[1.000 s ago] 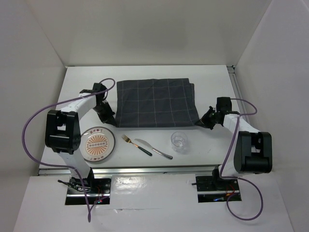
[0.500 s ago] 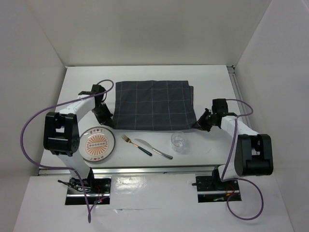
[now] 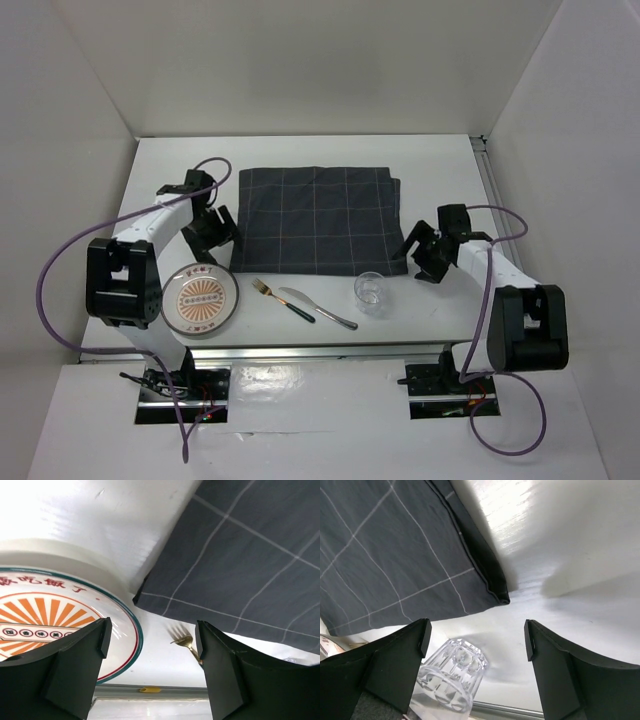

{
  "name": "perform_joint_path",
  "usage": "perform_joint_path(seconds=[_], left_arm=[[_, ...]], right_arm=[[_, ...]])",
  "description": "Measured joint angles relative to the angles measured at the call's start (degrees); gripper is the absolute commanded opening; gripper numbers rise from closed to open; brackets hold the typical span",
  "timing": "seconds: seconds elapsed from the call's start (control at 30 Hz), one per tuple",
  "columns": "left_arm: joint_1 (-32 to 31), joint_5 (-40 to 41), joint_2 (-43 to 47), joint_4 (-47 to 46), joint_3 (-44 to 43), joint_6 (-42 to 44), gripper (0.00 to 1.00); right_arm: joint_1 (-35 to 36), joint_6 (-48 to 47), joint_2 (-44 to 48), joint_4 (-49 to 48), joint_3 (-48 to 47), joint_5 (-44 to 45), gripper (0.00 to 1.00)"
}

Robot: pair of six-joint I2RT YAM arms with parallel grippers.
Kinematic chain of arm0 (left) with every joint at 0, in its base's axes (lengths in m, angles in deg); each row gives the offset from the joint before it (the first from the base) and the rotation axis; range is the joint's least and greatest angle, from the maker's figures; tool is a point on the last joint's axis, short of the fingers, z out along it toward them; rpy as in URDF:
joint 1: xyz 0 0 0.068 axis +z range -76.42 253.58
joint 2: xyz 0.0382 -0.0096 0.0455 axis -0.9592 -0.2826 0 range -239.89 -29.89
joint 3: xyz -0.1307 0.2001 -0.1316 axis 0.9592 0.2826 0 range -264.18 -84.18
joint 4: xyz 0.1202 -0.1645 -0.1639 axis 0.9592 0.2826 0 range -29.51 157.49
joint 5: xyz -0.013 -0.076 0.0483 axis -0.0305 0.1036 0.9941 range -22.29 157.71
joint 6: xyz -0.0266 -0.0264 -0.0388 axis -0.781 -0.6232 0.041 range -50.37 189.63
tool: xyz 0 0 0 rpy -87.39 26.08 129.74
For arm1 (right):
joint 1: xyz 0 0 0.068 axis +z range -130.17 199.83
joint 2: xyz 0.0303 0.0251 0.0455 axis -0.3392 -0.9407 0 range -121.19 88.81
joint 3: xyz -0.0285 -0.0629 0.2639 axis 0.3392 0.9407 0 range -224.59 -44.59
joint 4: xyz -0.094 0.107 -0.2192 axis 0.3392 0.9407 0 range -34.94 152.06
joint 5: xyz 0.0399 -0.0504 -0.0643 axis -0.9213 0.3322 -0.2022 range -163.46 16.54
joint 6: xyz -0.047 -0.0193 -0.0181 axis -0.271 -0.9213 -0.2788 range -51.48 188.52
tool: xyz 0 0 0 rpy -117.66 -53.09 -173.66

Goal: Set the dinner table for one person

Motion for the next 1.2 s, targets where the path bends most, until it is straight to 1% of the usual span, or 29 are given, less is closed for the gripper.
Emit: perform_joint_path(seconds=[0.07, 0.2, 0.3, 0.4, 0.43, 0.47, 0.57, 0.7, 0.73, 0.83, 0.9, 1.1, 1.13, 1.2], left_arm=[[0.0, 0.09, 0.04, 0.94, -1.79, 0.83, 0.85], [0.11, 1.22, 0.48, 2.6, -7.26, 1.42, 0.85], [0.09, 2.32, 1.64, 3.56, -12.24, 2.51, 0.85], [0.0, 2.6, 3.08, 4.02, -16.31, 3.39, 0.85], [-0.13, 2.62, 3.45, 4.17, -17.57, 3.89, 0.85], [-0.24, 2.58, 3.89, 4.22, -18.93, 4.17, 0.85], [-0.94, 2.49, 4.66, 4.11, -21.03, 4.52, 0.84], [-2.49, 2.12, 4.81, 4.37, -21.24, 5.51, 0.84], [-2.75, 1.99, 4.81, 4.48, -21.18, 5.55, 0.84], [-3.48, 1.77, 4.83, 4.44, -20.63, 5.62, 0.84], [-3.56, 1.53, 4.83, 4.72, -19.96, 5.64, 0.84], [-3.56, 1.33, 4.85, 4.96, -19.28, 5.77, 0.83], [-3.56, 1.27, 4.9, 4.87, -19.12, 5.79, 0.83], [-3.56, 1.03, 4.92, 4.87, -18.88, 5.79, 0.83]], right_arm=[[0.0, -0.44, 1.22, 1.99, -0.96, 1.2, 0.89], [0.02, -1.88, 6.47, 6.38, -4.68, 3.39, 0.89], [0.17, -4.76, 11.91, 8.83, -8.87, 3.87, 0.89], [2.03, -7.41, 14.8, 10.8, -11.85, 3.56, 0.89], [3.43, -8.13, 15.21, 11.8, -12.7, 3.52, 0.89], [5.33, -8.79, 15.28, 12.87, -13.38, 3.69, 1.0], [12.09, -9.68, 14.91, 16.37, -14.08, 4.9, 1.0], [21.22, -8.63, 14.19, 21.18, -14.08, 8.13, 1.0], [22.97, -8.0, 13.84, 22.03, -14.08, 9.05, 0.96], [26.38, -6.1, 12.39, 23.87, -14.08, 11.26, 0.9], [27.8, -4.31, 10.97, 24.79, -14.08, 12.48, 0.85], [29.4, 0.42, 8.72, 25.49, -12.33, 14.29, 0.67], [29.4, 1.05, 8.31, 25.38, -11.78, 14.38, 0.59], [29.42, 2.08, 7.17, 24.87, -10.56, 14.6, 0.57]])
